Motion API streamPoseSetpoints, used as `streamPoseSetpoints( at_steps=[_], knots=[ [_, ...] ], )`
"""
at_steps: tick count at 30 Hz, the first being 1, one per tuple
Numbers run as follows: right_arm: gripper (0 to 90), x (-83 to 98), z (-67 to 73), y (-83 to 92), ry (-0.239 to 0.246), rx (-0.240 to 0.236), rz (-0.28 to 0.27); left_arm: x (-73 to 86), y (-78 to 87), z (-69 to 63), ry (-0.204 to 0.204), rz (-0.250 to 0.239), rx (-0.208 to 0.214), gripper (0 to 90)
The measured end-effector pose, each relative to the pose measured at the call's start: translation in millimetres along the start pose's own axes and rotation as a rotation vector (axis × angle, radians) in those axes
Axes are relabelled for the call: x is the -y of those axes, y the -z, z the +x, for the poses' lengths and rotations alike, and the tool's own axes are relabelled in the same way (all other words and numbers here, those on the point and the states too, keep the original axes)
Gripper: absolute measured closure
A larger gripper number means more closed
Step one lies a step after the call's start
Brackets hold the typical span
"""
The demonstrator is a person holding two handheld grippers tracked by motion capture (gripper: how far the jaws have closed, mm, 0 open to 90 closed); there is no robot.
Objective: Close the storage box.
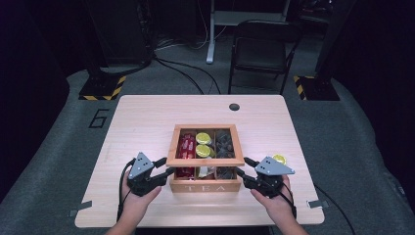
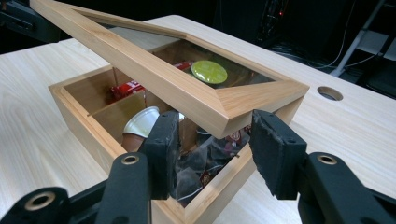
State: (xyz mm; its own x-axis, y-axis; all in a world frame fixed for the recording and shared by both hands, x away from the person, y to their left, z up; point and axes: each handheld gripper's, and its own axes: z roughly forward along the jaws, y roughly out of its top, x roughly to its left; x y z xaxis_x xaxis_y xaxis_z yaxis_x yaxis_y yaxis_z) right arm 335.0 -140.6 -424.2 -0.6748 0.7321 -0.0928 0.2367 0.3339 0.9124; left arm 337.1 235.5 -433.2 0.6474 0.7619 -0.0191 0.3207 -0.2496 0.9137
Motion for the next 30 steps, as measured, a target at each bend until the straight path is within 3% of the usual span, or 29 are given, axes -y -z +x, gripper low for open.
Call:
streamPoseSetpoints(
  at_steps=[2,10,18,24,26,29,30],
  knots=[
    [52.2,2.8,2.6,-0.4,-0.012,0.006,0.002,5.3,-1.2,-1.1,0.014,0.004,0.005,55.5],
    [50.4,11.1,5.6,-3.1,0.016,0.001,0.041,19.3,-4.1,-1.8,0.056,0.011,0.038,55.5],
    [49.0,19.7,7.7,-8.0,0.0,-0.005,0.074,26.1,-7.1,-3.5,0.032,0.04,0.038,51.8],
    [46.5,25.0,9.1,-10.8,0.014,-0.015,0.115,30.4,-7.8,-8.4,0.039,0.075,0.06,47.1],
    [45.9,25.2,8.7,-11.4,0.012,-0.018,0.124,30.9,-8.5,-9.4,0.059,0.081,0.06,46.1],
    [43.0,25.4,8.6,-10.7,0.004,-0.041,0.121,34.3,-12.9,-12.7,0.012,0.158,0.037,43.1],
    [41.5,24.5,8.0,-9.8,0.001,-0.038,0.117,34.3,-12.9,-12.7,0.012,0.158,0.037,37.7]
  ],
)
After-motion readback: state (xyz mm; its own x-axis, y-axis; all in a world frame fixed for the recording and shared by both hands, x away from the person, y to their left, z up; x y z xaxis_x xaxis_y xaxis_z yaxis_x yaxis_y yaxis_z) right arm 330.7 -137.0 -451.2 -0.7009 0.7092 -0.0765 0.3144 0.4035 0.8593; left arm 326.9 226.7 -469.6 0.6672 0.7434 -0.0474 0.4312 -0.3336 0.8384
